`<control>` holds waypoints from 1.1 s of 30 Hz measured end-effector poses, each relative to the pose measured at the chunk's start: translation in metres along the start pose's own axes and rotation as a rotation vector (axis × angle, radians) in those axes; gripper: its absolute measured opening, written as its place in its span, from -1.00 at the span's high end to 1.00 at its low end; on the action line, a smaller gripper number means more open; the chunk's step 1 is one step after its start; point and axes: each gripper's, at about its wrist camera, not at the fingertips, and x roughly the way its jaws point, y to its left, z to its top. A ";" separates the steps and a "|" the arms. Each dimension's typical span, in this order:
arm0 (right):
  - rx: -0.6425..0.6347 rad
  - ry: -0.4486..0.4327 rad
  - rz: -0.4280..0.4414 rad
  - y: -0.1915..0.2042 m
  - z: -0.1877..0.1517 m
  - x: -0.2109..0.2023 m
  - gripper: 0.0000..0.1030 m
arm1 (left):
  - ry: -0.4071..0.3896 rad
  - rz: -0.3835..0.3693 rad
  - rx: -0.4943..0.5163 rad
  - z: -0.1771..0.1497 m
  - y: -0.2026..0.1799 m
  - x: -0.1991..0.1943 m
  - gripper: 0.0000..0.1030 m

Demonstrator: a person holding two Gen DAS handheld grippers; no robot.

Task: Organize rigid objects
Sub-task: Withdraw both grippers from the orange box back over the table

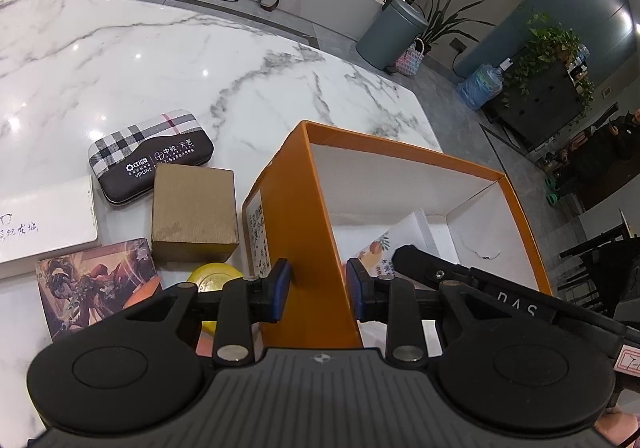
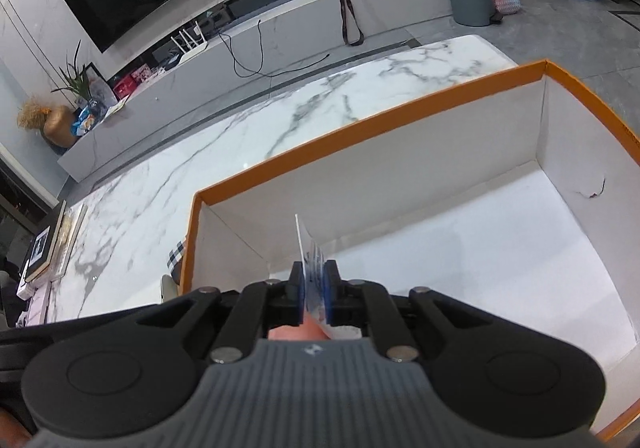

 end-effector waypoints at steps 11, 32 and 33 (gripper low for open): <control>-0.045 -0.086 -0.017 0.014 0.027 0.018 0.90 | -0.045 -0.024 -0.053 0.007 0.011 0.001 0.32; -0.046 -0.005 0.131 0.032 0.029 0.031 0.81 | -0.105 -0.017 -0.072 0.015 0.014 -0.008 0.36; -0.052 -0.008 0.127 0.033 0.028 0.029 0.80 | -0.105 -0.011 -0.066 0.015 0.013 -0.010 0.36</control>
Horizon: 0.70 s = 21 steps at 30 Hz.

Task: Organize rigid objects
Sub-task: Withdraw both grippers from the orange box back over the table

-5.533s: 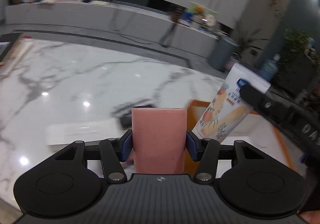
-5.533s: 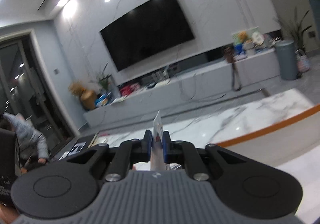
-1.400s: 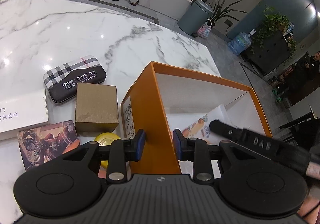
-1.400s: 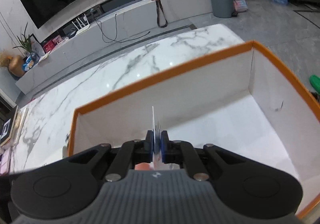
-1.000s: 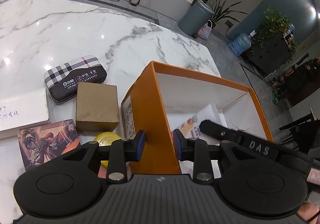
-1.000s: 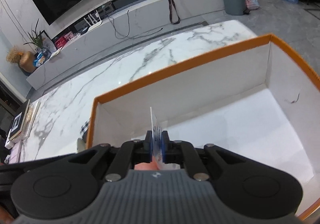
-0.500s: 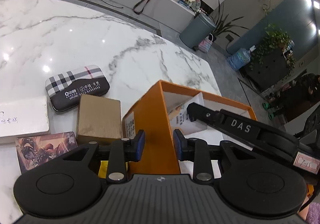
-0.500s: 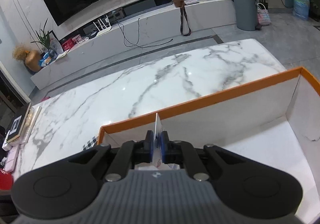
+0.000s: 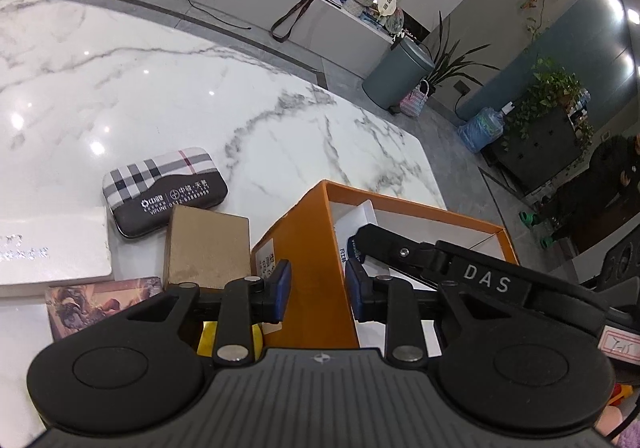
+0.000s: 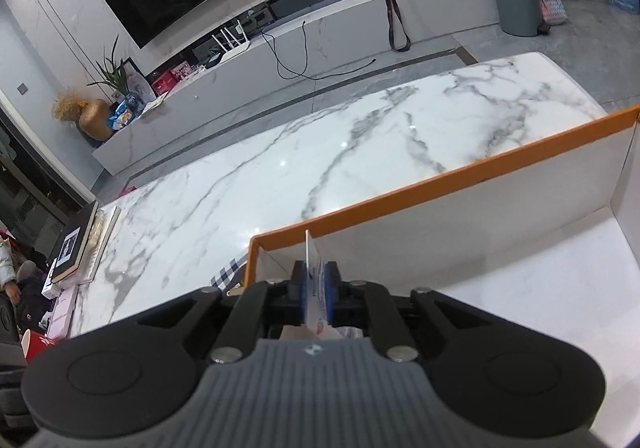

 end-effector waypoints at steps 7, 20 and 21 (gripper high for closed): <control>-0.022 -0.018 -0.003 0.011 0.000 -0.016 0.57 | -0.033 0.055 0.057 0.002 -0.008 -0.031 0.36; -0.238 -0.013 0.113 0.097 -0.030 -0.032 0.45 | -0.097 0.171 0.161 0.005 0.028 -0.122 0.36; -0.251 0.002 0.119 0.104 -0.035 -0.027 0.45 | -0.102 0.178 0.174 0.005 0.034 -0.126 0.36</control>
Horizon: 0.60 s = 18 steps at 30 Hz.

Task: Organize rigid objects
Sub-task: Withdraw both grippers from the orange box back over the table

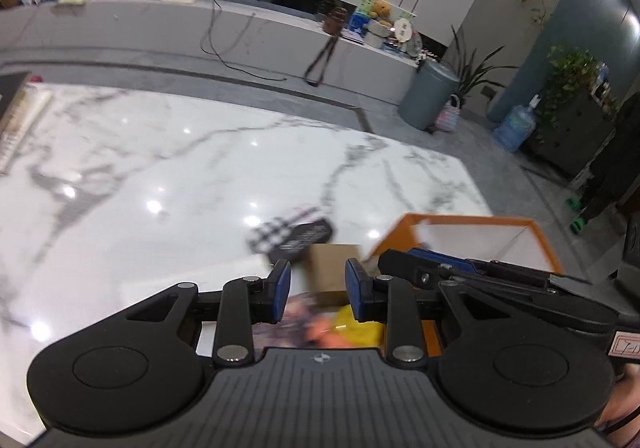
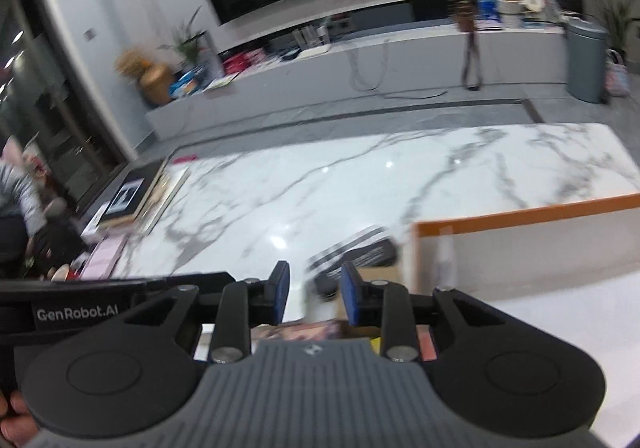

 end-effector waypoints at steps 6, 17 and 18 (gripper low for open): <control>-0.038 0.098 -0.019 0.026 -0.018 0.040 0.42 | -0.019 0.034 0.049 -0.006 0.033 0.011 0.36; -0.051 0.152 -0.120 0.013 -0.032 0.109 0.36 | 0.120 0.084 0.365 -0.022 0.048 0.077 0.06; -0.047 0.154 -0.120 0.011 -0.033 0.111 0.34 | 0.122 0.074 0.399 -0.024 0.049 0.080 -0.01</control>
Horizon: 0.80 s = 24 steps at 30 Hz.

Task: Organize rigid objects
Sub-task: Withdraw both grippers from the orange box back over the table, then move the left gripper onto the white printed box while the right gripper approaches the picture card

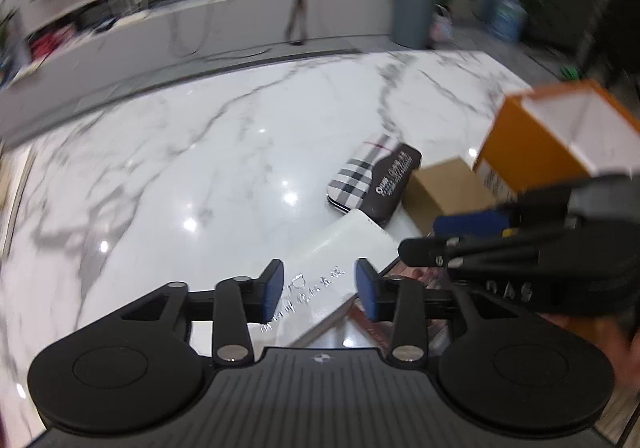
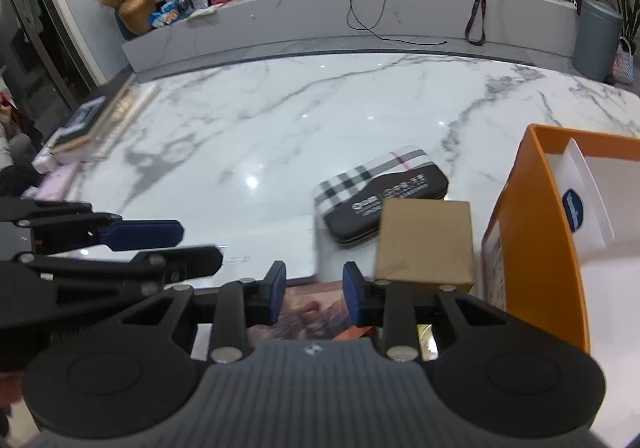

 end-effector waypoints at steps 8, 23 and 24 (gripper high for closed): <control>0.044 0.009 0.024 -0.007 -0.002 0.007 0.04 | 0.021 -0.009 0.115 -0.004 0.010 0.021 -0.38; 0.158 0.081 0.033 -0.020 -0.009 0.021 -0.24 | 0.051 -0.029 0.122 -0.012 0.018 0.024 -0.66; 0.155 0.082 0.029 -0.020 -0.009 0.020 -0.24 | 0.048 -0.016 0.130 -0.013 0.016 0.025 -0.72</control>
